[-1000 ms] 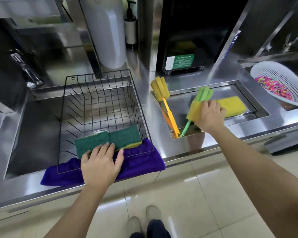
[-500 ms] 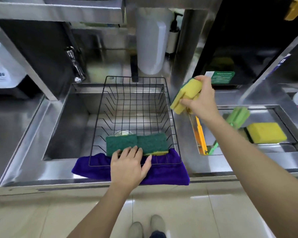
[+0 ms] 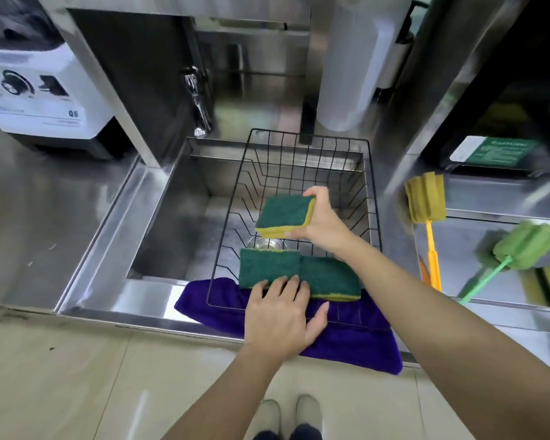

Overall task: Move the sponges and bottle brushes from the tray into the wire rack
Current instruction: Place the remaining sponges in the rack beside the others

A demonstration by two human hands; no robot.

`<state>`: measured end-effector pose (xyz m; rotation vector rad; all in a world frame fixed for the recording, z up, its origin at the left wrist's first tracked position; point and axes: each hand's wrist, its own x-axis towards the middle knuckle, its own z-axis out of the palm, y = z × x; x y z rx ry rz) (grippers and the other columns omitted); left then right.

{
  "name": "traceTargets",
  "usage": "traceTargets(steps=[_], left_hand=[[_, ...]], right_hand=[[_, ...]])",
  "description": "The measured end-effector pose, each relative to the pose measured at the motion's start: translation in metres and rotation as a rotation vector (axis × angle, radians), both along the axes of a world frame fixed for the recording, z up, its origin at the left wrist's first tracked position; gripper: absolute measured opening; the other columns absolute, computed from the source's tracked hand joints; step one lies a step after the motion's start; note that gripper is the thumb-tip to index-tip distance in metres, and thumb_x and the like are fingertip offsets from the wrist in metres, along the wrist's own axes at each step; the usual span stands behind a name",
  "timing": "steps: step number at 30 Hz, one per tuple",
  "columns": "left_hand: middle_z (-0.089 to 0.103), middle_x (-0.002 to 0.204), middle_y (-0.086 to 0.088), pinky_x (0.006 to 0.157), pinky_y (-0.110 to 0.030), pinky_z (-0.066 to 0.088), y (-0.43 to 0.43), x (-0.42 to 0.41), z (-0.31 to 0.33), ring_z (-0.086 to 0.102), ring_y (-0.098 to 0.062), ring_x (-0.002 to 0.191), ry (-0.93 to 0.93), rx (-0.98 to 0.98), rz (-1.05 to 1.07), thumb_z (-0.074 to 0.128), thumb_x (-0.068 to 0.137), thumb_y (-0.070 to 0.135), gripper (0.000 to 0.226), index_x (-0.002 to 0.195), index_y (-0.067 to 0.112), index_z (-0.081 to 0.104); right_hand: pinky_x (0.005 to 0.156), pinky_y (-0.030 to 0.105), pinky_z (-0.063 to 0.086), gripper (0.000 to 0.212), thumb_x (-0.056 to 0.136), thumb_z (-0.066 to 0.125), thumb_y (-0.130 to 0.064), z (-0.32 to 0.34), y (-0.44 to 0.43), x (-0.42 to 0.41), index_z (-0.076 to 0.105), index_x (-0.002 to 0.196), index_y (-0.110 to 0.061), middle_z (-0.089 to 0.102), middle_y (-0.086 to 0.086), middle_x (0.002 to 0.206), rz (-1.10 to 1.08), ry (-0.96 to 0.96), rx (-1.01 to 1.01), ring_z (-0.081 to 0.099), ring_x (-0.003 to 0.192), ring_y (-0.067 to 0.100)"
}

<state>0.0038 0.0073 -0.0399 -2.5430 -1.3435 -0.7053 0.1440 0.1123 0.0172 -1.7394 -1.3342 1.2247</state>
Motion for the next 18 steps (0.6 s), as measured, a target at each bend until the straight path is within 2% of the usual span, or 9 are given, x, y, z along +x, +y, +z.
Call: traceTargets(steps=[4, 6, 8, 10, 11, 13, 15, 18], left_hand=[[0.074, 0.097, -0.003, 0.076, -0.036, 0.052, -0.001, 0.0, 0.0, 0.068, -0.021, 0.09, 0.011, -0.011, 0.005, 0.044, 0.09, 0.05, 0.048, 0.09, 0.013, 0.074], [0.074, 0.098, -0.003, 0.076, -0.037, 0.053, -0.001, 0.0, 0.0, 0.068, -0.02, 0.09, 0.014, -0.015, 0.003, 0.044, 0.091, 0.05, 0.048, 0.091, 0.013, 0.074], [0.074, 0.098, -0.003, 0.076, -0.036, 0.052, -0.002, 0.0, 0.0, 0.068, -0.02, 0.091, 0.01, -0.018, 0.0, 0.039, 0.094, 0.05, 0.05, 0.092, 0.013, 0.074], [0.073, 0.099, -0.002, 0.077, -0.036, 0.052, -0.002, -0.001, 0.001, 0.068, -0.02, 0.092, 0.005, -0.031, -0.005, 0.033, 0.097, 0.05, 0.055, 0.092, 0.014, 0.074], [0.073, 0.099, -0.002, 0.077, -0.036, 0.052, -0.002, -0.001, 0.001, 0.068, -0.02, 0.092, 0.002, -0.034, -0.009, 0.032, 0.097, 0.05, 0.056, 0.092, 0.014, 0.074], [0.073, 0.099, -0.003, 0.076, -0.036, 0.052, -0.002, 0.0, 0.001, 0.068, -0.02, 0.092, -0.001, -0.034, -0.014, 0.032, 0.097, 0.05, 0.056, 0.092, 0.014, 0.074], [0.073, 0.1, -0.003, 0.078, -0.036, 0.052, -0.002, 0.0, 0.001, 0.068, -0.02, 0.093, -0.001, -0.036, -0.013, 0.031, 0.098, 0.05, 0.056, 0.092, 0.013, 0.074], [0.073, 0.101, -0.004, 0.08, -0.037, 0.052, -0.002, 0.0, 0.002, 0.068, -0.02, 0.096, -0.001, -0.045, -0.008, 0.03, 0.098, 0.05, 0.058, 0.093, 0.013, 0.074]], right_hand=[[0.094, 0.042, 0.045, 0.072, 0.068, 0.081, -0.013, -0.014, 0.005, -0.008, 0.025, 0.11, -0.028, 0.045, 0.01, 0.119, 0.14, -0.075, -0.098, 0.047, 0.113, 0.026], [0.097, 0.041, 0.044, 0.072, 0.069, 0.081, -0.012, -0.02, 0.007, -0.008, 0.028, 0.114, -0.029, 0.044, 0.01, 0.127, 0.156, -0.024, -0.169, 0.046, 0.119, 0.027], [0.102, 0.039, 0.041, 0.073, 0.07, 0.08, -0.021, -0.023, 0.008, -0.006, 0.032, 0.123, -0.031, 0.044, 0.006, 0.134, 0.168, 0.049, -0.235, 0.045, 0.122, 0.024], [0.095, 0.031, 0.044, 0.063, 0.078, 0.073, -0.03, -0.023, 0.009, -0.003, 0.035, 0.128, -0.031, 0.052, 0.001, 0.126, 0.149, 0.127, -0.269, 0.053, 0.112, 0.018], [0.088, 0.027, 0.046, 0.053, 0.082, 0.069, -0.028, -0.023, 0.009, -0.002, 0.038, 0.125, -0.031, 0.056, 0.0, 0.119, 0.128, 0.144, -0.271, 0.056, 0.105, 0.015], [0.093, 0.035, 0.049, 0.038, 0.083, 0.069, -0.022, -0.026, 0.011, -0.001, 0.044, 0.109, -0.036, 0.059, 0.002, 0.117, 0.09, 0.11, -0.234, 0.059, 0.106, 0.019], [0.099, 0.048, 0.047, 0.036, 0.079, 0.071, -0.018, -0.028, 0.013, -0.003, 0.044, 0.089, -0.04, 0.058, 0.002, 0.114, 0.047, 0.081, -0.173, 0.059, 0.109, 0.026], [0.097, 0.052, 0.048, 0.035, 0.079, 0.071, -0.012, -0.032, 0.012, -0.007, 0.043, 0.081, -0.034, 0.056, 0.004, 0.104, -0.026, 0.1, -0.148, 0.059, 0.108, 0.031]])
